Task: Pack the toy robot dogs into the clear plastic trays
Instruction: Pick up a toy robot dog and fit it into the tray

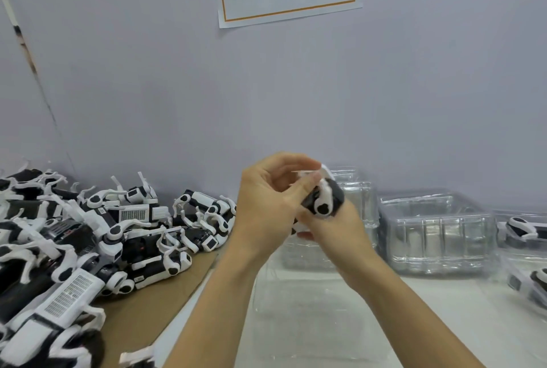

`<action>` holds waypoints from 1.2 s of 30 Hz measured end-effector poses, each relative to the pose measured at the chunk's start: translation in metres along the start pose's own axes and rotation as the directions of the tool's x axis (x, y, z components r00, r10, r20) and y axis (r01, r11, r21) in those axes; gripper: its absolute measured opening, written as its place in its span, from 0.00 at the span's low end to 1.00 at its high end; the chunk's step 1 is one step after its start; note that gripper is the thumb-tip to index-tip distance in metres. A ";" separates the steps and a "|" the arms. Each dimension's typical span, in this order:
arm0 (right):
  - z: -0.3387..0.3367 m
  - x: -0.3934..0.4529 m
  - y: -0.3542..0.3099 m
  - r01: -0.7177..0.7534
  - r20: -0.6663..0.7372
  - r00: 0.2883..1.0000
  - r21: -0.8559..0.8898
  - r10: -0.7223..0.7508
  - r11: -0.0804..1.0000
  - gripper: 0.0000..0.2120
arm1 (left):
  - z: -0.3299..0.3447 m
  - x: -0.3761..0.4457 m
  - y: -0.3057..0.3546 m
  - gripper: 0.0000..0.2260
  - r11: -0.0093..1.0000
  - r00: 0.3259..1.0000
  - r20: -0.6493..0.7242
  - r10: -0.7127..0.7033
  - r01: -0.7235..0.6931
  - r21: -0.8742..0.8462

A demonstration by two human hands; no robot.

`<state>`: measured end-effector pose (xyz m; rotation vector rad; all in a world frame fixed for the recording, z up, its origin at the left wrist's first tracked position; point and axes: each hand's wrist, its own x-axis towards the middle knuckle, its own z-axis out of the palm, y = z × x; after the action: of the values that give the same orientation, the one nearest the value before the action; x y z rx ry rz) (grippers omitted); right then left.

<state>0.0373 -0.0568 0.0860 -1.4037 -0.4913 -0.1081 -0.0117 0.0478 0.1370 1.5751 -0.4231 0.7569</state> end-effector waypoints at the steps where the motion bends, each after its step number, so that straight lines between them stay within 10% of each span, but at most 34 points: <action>1: -0.005 0.002 -0.001 -0.024 -0.032 0.999 0.068 0.026 0.997 0.13 | -0.002 0.000 -0.001 0.05 1.000 1.000 0.016 -0.013 0.013 0.012; 8: -0.030 0.008 -0.006 -0.047 -0.081 0.993 0.350 0.080 0.936 0.13 | -0.012 0.005 -0.017 0.02 0.927 0.914 -0.302 -0.271 0.332 0.174; 14: -0.028 0.004 -0.004 -0.007 0.016 1.000 0.421 0.001 0.907 0.12 | -0.015 0.001 -0.019 0.20 0.686 0.707 0.052 -0.706 0.700 -0.197; 17: -0.026 0.003 0.000 0.041 0.073 0.995 0.335 -0.069 0.941 0.11 | -0.016 0.000 -0.019 0.21 0.684 0.727 0.152 -0.669 0.683 -0.256; 29: -0.065 0.007 -0.004 -0.164 0.527 0.846 0.110 0.082 0.980 0.40 | -0.037 0.006 -0.027 0.16 0.862 0.871 -0.238 -0.431 0.319 -0.393; 36: -0.044 0.003 -0.019 0.106 0.311 0.950 -0.250 -0.024 0.962 0.27 | -0.030 0.000 -0.027 0.25 0.976 0.975 -0.077 -0.207 0.200 -0.086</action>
<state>0.0452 -0.1023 0.1010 -1.6765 -0.8051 -0.0087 -0.0004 0.0817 0.1174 1.4812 -0.2214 0.6392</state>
